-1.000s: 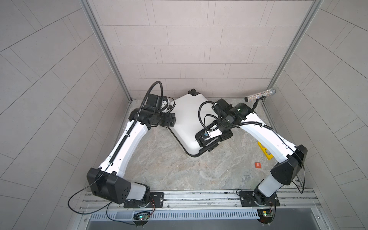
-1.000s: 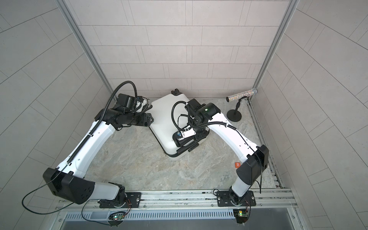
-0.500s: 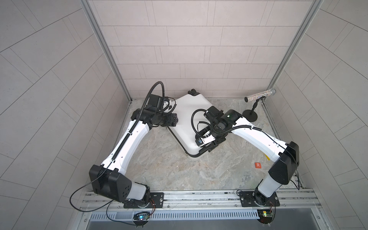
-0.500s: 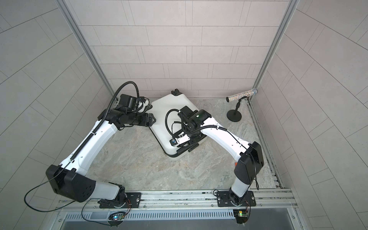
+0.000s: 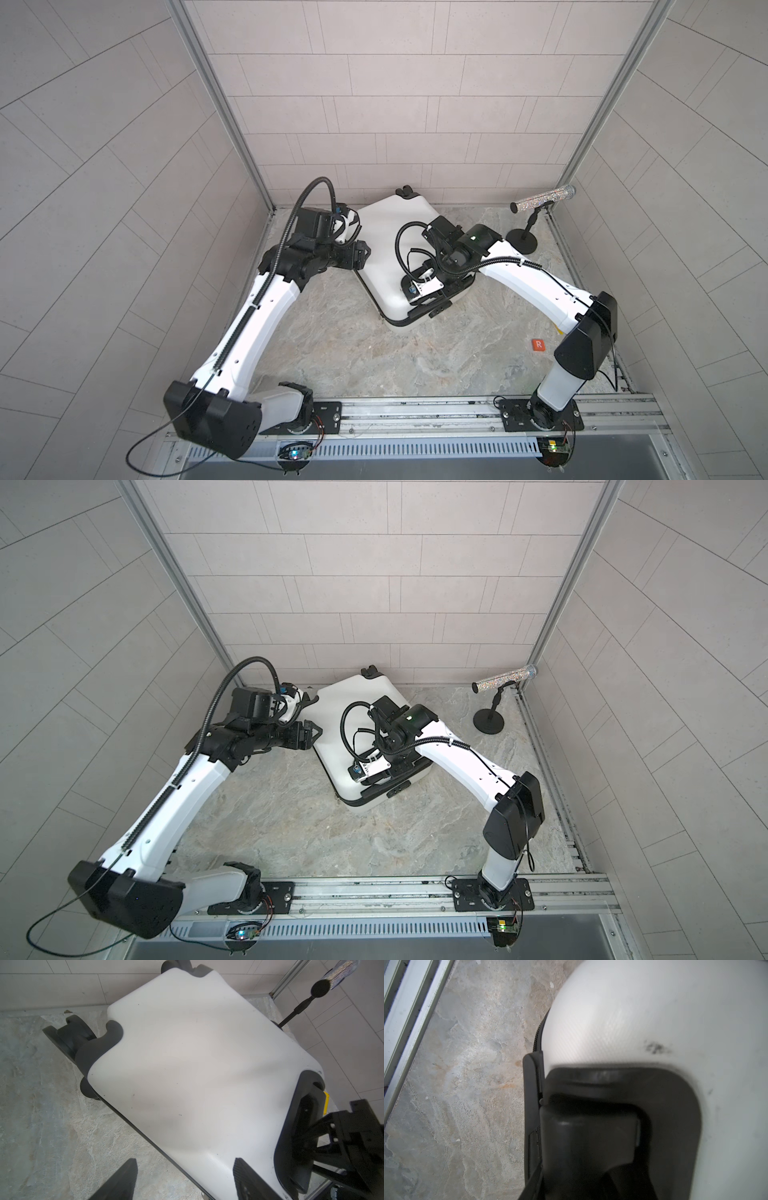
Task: Open the suitcase zippers
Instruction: Pick up the suitcase from the center of the board.
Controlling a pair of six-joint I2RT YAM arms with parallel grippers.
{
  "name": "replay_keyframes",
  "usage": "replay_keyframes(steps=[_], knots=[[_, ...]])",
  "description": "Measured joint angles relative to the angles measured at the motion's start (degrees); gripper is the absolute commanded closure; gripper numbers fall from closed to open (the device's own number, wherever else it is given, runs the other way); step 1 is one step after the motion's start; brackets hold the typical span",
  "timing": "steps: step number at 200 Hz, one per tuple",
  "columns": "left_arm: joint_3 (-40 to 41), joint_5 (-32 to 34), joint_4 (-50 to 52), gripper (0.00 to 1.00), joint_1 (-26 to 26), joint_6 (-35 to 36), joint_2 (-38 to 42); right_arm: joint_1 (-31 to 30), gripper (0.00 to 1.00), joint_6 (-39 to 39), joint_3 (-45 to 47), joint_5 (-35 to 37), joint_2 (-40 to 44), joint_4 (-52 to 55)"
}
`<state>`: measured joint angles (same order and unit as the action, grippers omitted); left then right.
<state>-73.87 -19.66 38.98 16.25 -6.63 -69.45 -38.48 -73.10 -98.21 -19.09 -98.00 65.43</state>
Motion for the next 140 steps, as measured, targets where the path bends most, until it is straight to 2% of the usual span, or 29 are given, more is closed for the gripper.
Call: replay_keyframes(steps=[27, 41, 66, 105, 140], knots=[[3.50, -3.10, -4.11, 0.36, 0.00, 2.01, 2.01, 2.05, 1.00, -0.39, -8.15, -2.73, -2.60, 6.93], [5.51, -5.49, -6.40, 0.39, 0.00, 3.19, 1.90, 3.50, 1.00, -0.37, -13.97, -4.07, -4.59, 11.45], [10.86, -9.53, -11.21, 0.44, 0.02, 4.68, 2.49, 5.62, 1.00, 0.11, -18.12, -5.14, -5.60, 15.32], [24.26, -14.05, -22.88, 0.56, 0.61, 7.34, 8.55, 7.08, 1.00, 0.66, -23.28, -4.66, -8.28, 19.89], [38.18, -17.38, -38.88, 0.60, 0.94, 9.94, 14.86, 7.63, 1.00, 1.09, -24.96, -4.74, -9.33, 19.98]])
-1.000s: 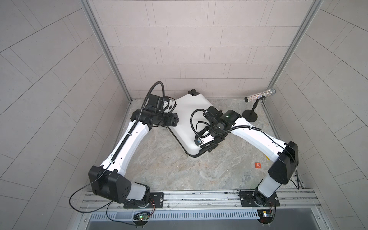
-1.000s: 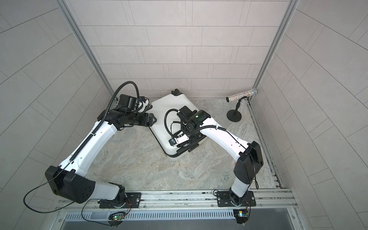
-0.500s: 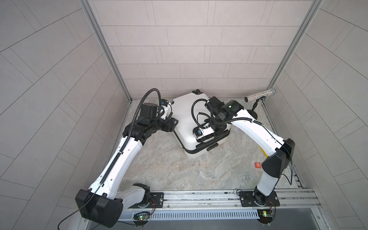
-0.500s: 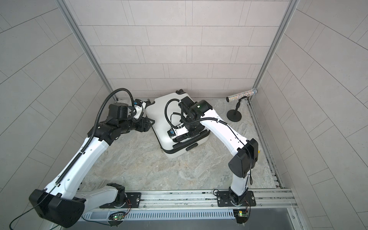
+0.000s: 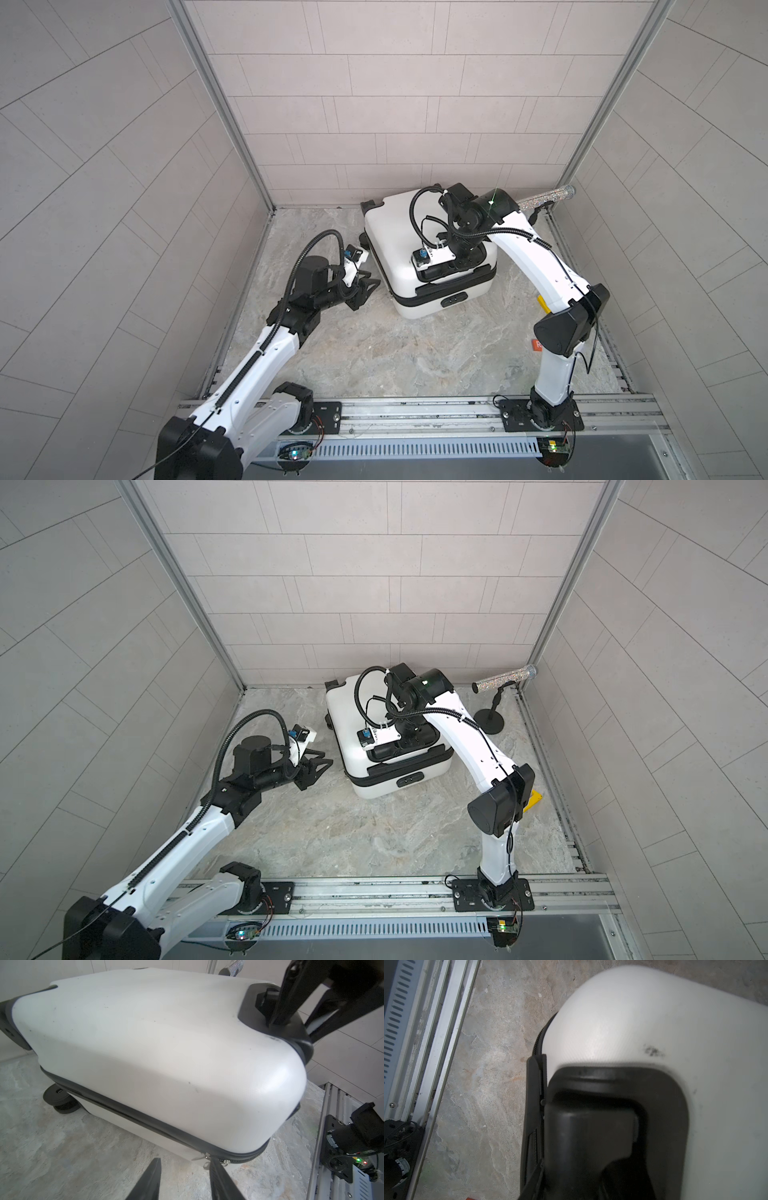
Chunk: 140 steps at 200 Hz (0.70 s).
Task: Open the suitcase zippers
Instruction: Pick up the suitcase from the center of the board, then unzip the zipper on the suitcase.
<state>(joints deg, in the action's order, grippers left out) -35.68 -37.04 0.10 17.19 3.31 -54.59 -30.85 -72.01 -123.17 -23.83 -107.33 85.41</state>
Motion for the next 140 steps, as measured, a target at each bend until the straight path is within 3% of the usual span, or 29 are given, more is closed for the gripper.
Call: replay_keyframes(steps=[65, 140], knots=[[9.44, -4.02, -17.73, 0.76, 3.82, 8.31, -4.11, 0.00, 1.00, 0.02, -0.94, -0.11, -0.70, 0.57], [15.74, -3.21, -27.19, 0.75, 8.87, 13.53, -6.67, 0.04, 1.00, -0.39, -0.94, 0.02, -0.70, 0.76]])
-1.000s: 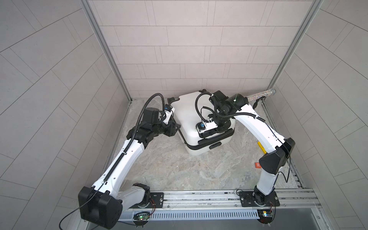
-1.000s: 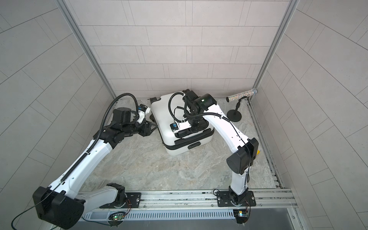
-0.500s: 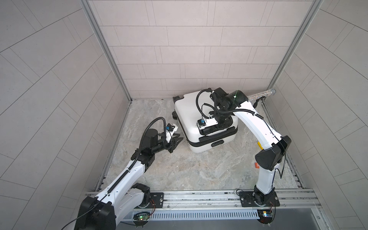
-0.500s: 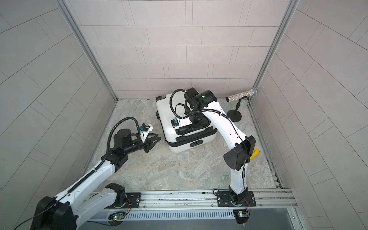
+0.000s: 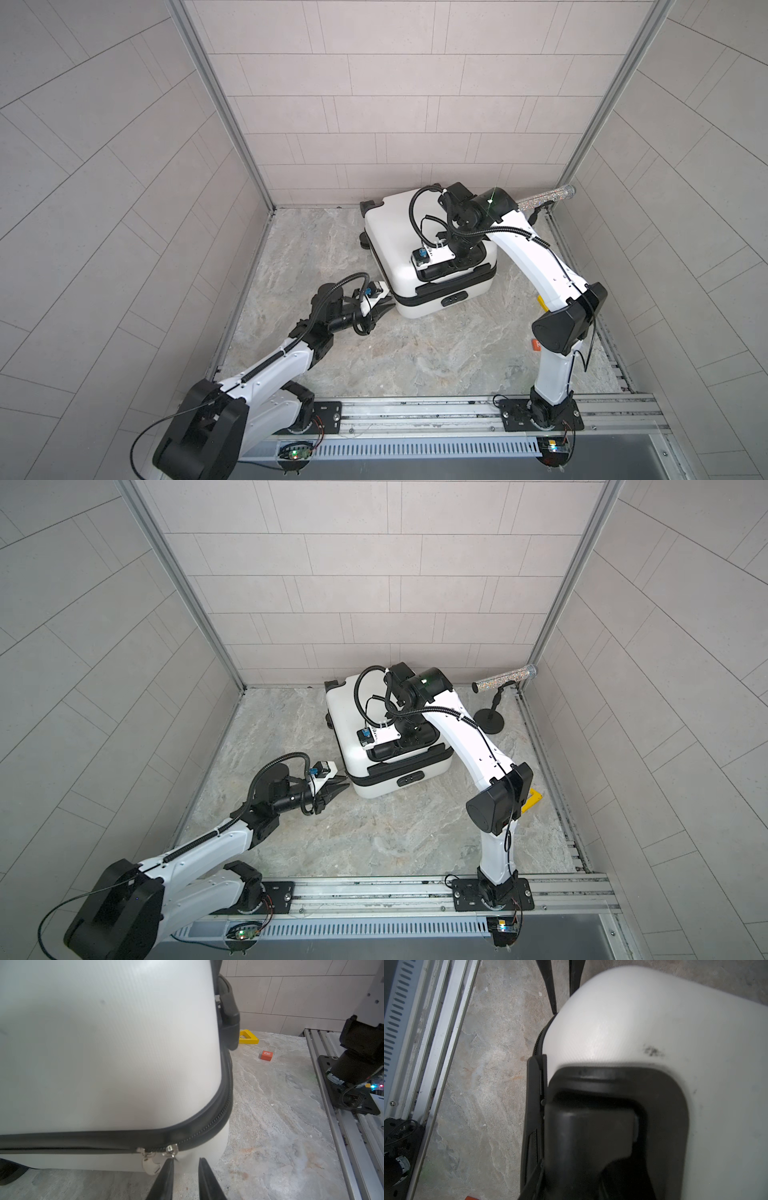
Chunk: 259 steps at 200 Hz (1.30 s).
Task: Open the suitcase zippers
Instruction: Unzip the zipper on the suitcase.
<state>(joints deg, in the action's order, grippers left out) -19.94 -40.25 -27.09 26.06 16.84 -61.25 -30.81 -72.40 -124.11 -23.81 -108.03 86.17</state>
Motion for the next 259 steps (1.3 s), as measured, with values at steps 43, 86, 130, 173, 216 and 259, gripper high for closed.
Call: replay_keyframes(steps=[43, 86, 130, 173, 216, 259], knots=[[0.48, 1.18, -3.69, 0.76, 0.72, -0.07, -3.34, 0.00, 1.00, -0.04, 0.00, -0.02, 0.00, 0.00], [1.31, 3.52, -7.54, 0.76, 0.74, -1.88, -4.59, 0.00, 1.00, -0.07, 0.00, -0.02, 0.00, 0.00], [1.33, 3.17, -10.12, 0.93, 0.70, -3.26, -6.19, 0.11, 1.00, -0.37, 0.00, 0.11, 0.00, 0.17], [1.36, 2.10, -12.07, 1.00, 0.68, -6.62, -7.50, 0.11, 1.00, 0.33, 0.00, 0.48, 0.00, 0.09], [1.36, 1.90, -10.69, 1.00, -0.20, -10.62, -5.84, -1.64, 1.00, 8.87, 0.02, 3.06, 0.00, -3.19], [1.29, 3.28, -2.89, 1.00, -0.87, -12.22, 0.52, -4.35, 1.00, 20.13, -0.55, 4.39, -0.74, -5.51]])
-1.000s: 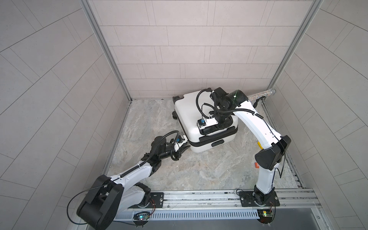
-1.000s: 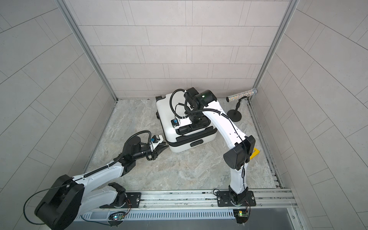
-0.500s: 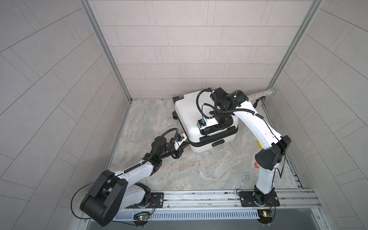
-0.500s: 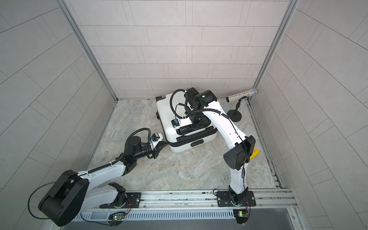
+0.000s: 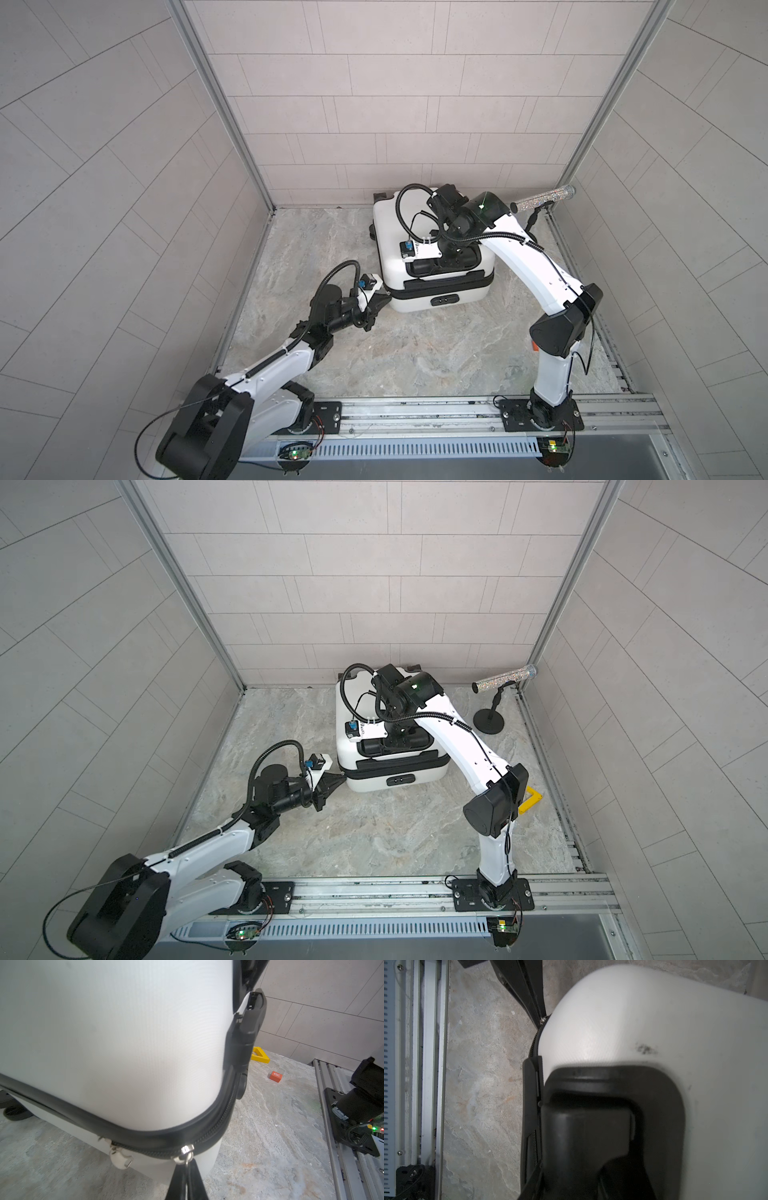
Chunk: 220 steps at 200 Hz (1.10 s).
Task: Open the suitcase zippers
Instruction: Unzip the zipper on the suitcase.
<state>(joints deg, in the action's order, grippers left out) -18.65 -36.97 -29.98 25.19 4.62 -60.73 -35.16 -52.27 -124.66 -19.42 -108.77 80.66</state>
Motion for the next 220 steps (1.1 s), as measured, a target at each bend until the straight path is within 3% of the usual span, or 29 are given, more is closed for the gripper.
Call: replay_keyframes(steps=[91, 151, 220], knots=[[-1.62, 6.34, 7.98, 1.00, -1.79, -1.88, 2.89, -4.74, 1.00, 19.56, -7.65, 3.02, -7.17, -2.54], [-3.32, 3.82, 6.19, 1.00, -0.31, -2.49, 3.10, -9.46, 1.00, 38.97, -10.19, 3.37, -11.93, -20.46], [-3.54, 1.40, 4.39, 1.00, 4.31, -2.27, 3.32, -10.78, 1.00, 52.41, -14.78, 7.19, -17.27, -29.94]])
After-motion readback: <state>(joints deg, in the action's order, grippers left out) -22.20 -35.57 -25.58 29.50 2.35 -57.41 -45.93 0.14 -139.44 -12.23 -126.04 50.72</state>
